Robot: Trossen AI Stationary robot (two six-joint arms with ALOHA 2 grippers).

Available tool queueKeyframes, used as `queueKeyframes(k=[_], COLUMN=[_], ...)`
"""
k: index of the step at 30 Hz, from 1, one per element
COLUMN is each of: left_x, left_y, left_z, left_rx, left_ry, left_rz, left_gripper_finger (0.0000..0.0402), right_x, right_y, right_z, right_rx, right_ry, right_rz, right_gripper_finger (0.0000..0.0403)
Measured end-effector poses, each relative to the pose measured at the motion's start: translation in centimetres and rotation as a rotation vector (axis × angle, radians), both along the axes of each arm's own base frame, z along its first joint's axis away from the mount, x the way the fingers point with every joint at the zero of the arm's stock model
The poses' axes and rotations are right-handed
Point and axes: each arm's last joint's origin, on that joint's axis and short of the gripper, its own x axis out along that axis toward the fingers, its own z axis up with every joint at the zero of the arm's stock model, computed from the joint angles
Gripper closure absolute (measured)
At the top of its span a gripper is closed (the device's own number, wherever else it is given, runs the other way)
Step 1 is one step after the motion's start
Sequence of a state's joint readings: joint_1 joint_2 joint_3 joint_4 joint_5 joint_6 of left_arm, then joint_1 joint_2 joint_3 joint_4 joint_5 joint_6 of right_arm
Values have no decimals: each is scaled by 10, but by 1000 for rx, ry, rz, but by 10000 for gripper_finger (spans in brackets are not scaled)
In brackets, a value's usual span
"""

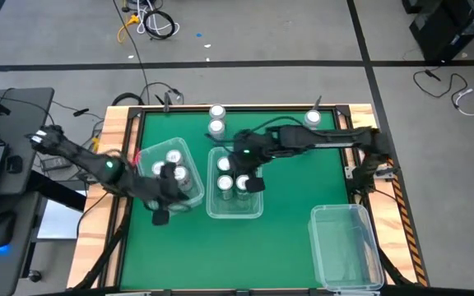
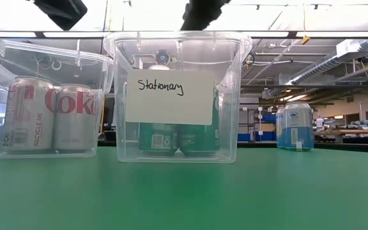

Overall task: Sort soda cans
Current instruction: Adjust the left bin

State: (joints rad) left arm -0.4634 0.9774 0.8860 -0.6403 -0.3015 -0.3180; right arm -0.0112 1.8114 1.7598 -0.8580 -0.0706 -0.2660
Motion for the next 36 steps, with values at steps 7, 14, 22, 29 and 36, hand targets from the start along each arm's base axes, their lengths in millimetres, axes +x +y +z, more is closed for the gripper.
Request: queueKeyframes(k=[7, 14, 22, 29, 36], left_x=[27, 27, 1, -26, -51], left_y=[-26, -41, -53, -62, -75], left_z=[-31, -38, -31, -33, -5], left_rx=[4, -28, -9, 14, -76], left_ry=[207, 414, 493, 551, 466], left_rz=[15, 119, 238, 345, 362], left_gripper_finger=[402, 402, 402, 402, 402], right_x=[-43, -71, -93, -102, -106], right_y=[8, 7, 5, 4, 3], right_z=[-8, -9, -1, 4, 0], right_rx=[54, 47, 8, 8, -16], right_ry=[-134, -179, -191, -189, -142], right_rz=[-38, -80, -147, -179, -206], right_gripper_finger=[403, 403, 403, 403, 403])
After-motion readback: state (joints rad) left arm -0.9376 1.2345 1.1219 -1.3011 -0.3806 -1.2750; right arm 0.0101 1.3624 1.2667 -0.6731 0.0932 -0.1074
